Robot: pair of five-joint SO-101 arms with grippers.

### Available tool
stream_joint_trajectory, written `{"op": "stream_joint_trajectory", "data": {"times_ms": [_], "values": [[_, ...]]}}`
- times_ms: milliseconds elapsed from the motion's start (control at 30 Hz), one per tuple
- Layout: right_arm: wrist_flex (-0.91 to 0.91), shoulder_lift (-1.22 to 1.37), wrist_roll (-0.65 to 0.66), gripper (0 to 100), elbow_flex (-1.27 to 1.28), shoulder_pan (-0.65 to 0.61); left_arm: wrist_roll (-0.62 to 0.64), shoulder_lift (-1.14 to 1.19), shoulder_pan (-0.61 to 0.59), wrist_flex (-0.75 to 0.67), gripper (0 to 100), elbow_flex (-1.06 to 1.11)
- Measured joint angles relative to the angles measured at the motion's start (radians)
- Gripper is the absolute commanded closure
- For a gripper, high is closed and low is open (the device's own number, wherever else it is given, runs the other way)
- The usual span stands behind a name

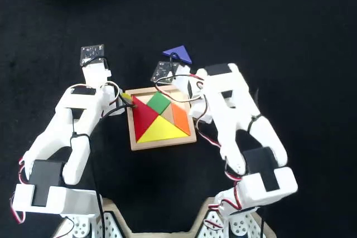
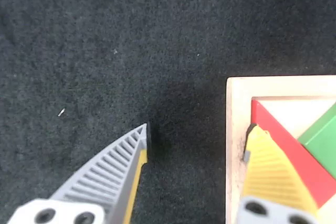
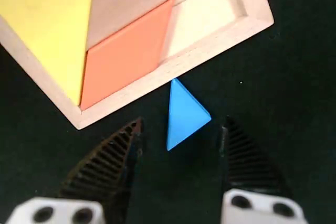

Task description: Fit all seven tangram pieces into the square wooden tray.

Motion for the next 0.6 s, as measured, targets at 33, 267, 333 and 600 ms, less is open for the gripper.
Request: {"op": "stream_joint_trajectory", "data": {"times_ms": [33, 267, 333, 600], "values": [[-0.002, 0.000, -0.003, 77.6, 0.014, 0.000, 0.000, 0.000, 0.000, 0.000, 71, 0.000], [-0.087, 0.006, -0.003, 77.6, 0.080, 0.000, 0.000, 0.000, 0.000, 0.000, 71, 0.000], [-0.094, 0.025, -0.003, 77.6, 0.080, 0.000, 0.000, 0.000, 0.000, 0.000, 71, 0.000], [-0.114, 0.094, -0.003, 77.6, 0.080, 0.000, 0.000, 0.000, 0.000, 0.000, 71, 0.000]]}}
